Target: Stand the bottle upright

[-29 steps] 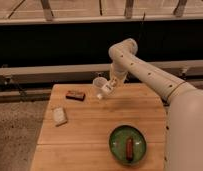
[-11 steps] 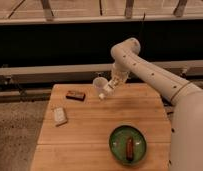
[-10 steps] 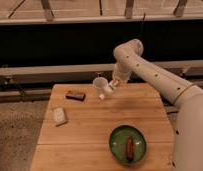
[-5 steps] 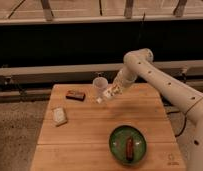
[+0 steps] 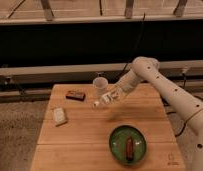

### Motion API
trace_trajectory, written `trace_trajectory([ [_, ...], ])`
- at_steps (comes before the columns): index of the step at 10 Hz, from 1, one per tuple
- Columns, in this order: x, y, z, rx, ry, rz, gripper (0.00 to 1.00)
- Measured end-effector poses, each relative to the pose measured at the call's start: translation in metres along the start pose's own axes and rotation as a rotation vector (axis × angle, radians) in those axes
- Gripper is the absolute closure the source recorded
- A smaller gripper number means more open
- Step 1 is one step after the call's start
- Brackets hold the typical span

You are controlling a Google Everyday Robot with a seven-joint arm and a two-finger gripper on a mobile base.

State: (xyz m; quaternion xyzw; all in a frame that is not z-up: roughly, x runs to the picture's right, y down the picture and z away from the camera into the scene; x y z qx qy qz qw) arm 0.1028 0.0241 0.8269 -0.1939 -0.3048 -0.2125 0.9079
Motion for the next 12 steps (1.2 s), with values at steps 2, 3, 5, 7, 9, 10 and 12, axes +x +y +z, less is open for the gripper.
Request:
trace_trajectory([
  [2,-0.004,0.009,0.010,0.016,-0.106,0.030,1.00],
  [3,-0.005,0.012,0.014,0.017,-0.134,0.039,1.00],
  [5,-0.005,0.021,0.023,0.035,-0.229,0.073,1.00],
  [7,-0.005,0.029,0.032,0.054,-0.320,0.110,1.00],
  [9,-0.003,0.037,0.035,0.091,-0.358,0.173,1.00],
  [10,-0.002,0.041,0.031,0.115,-0.372,0.213,1.00],
  [12,-0.004,0.052,0.020,0.153,-0.399,0.306,1.00],
])
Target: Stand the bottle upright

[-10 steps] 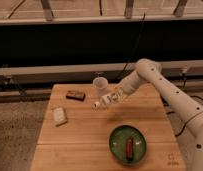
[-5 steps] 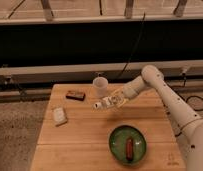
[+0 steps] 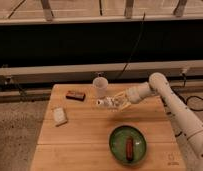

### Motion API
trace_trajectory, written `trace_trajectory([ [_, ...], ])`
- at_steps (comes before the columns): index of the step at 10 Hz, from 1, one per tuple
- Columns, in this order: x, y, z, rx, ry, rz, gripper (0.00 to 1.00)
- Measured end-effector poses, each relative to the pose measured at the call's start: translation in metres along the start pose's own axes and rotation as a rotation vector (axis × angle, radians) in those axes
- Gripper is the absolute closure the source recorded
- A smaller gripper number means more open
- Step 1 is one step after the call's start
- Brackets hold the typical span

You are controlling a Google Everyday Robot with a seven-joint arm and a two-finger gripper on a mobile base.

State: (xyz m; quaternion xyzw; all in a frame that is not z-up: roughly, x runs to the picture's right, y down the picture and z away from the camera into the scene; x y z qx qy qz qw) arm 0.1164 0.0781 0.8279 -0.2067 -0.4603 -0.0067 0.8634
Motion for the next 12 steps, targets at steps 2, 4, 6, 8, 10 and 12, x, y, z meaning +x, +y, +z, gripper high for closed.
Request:
trace_trajectory([
  [2,-0.005,0.010,-0.007,0.041,-0.033,0.086,1.00],
  [4,-0.007,0.017,-0.012,0.077,-0.057,0.162,1.00],
  [6,-0.008,0.018,-0.013,0.113,-0.069,0.245,1.00],
  [8,-0.006,0.020,-0.018,0.161,-0.061,0.360,1.00],
  [10,-0.004,0.021,-0.018,0.191,-0.055,0.409,1.00],
  [12,-0.002,0.019,-0.020,0.269,-0.054,0.444,1.00],
])
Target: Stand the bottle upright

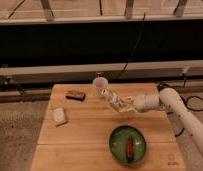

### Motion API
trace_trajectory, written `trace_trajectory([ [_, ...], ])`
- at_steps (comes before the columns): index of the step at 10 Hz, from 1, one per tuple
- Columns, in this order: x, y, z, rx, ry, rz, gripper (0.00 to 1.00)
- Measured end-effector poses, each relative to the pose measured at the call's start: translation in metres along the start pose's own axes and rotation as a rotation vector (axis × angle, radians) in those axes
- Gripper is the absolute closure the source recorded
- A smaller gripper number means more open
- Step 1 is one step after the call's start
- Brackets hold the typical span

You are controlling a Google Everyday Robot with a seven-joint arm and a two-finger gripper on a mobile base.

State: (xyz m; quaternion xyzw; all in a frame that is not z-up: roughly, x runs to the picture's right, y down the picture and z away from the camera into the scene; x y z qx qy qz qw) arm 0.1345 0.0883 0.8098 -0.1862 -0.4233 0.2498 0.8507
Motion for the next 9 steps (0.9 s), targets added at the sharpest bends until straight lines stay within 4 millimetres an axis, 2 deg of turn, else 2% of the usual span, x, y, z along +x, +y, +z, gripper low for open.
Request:
trace_trajectory([
  [5,0.004,-0.021,0.011,0.219,-0.068,0.007,1.00],
  [9,0.011,-0.034,0.022,0.247,-0.135,0.030,1.00],
])
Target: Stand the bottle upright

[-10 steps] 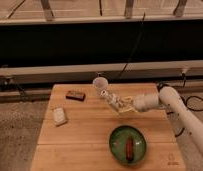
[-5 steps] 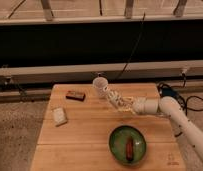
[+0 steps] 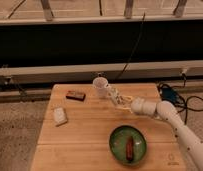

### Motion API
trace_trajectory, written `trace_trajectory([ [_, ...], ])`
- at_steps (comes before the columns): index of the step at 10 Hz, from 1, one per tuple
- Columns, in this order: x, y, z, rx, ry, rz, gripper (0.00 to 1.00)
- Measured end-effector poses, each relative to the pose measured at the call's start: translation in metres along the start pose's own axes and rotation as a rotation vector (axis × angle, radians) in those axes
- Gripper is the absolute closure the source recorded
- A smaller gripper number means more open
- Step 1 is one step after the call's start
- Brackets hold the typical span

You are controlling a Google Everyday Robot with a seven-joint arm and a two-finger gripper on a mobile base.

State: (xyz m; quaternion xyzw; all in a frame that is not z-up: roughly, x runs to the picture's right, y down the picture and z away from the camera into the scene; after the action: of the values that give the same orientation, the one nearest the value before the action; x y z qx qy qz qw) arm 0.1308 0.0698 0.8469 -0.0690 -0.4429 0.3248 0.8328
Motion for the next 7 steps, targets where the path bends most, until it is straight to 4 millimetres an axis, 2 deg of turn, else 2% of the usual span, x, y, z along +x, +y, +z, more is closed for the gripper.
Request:
trace_trajectory([
  [7,0.019,-0.006,0.018,0.068,-0.106,0.084,1.00],
])
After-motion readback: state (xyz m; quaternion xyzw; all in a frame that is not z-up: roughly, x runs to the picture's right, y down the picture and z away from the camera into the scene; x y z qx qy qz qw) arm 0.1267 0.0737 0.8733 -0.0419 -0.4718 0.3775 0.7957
